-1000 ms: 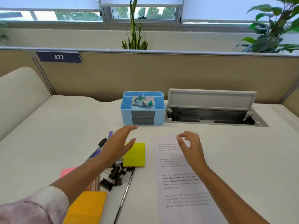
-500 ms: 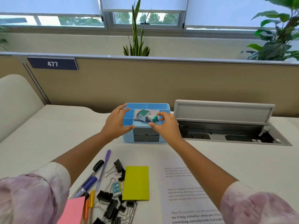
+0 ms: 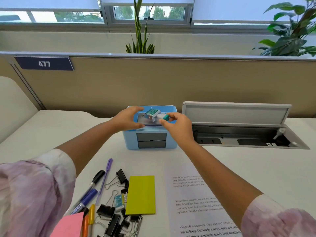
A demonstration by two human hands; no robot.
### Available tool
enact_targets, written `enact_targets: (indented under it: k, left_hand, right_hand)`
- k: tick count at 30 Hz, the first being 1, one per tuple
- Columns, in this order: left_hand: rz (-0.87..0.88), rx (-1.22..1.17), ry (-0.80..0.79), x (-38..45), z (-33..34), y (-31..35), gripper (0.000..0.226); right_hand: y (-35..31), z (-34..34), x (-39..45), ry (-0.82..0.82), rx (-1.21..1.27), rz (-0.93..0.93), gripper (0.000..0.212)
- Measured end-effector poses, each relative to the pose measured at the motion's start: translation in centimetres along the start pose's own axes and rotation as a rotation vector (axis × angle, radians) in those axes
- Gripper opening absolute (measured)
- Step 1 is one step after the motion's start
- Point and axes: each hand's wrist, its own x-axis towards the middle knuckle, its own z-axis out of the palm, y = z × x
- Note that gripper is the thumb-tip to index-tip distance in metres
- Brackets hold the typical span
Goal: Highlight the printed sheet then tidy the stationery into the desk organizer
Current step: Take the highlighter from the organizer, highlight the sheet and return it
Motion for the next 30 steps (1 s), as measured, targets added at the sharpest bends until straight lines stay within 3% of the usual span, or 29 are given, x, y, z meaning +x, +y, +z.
enact_targets:
  k: [10, 17, 24, 30]
  left_hand:
    - [0.065, 0.229, -0.084, 0.4, 1.4, 0.8, 0.075]
    - [0.042, 0.242, -0.113, 0.6, 1.2, 1.5, 0.077]
    - [-0.087, -0.088, -0.023, 1.0, 1.3, 0.9, 0.075]
    - [-0.125, -0.210, 0.006, 1.2, 0.8, 0.3, 0.063]
  right_hand:
    - [-1.3, -4.6, -2.7, 0.035, 0.165, -0.011, 0.040]
    - [-1.1, -5.6, -5.6, -0.117, 0.447, 0.131, 0.024]
    - [-0.9, -5.7, -6.2, -0.189, 0.249, -0.009, 0.026]
    - [0.0, -5.2, -6.0, -0.207, 0.210, 0.028, 0.035]
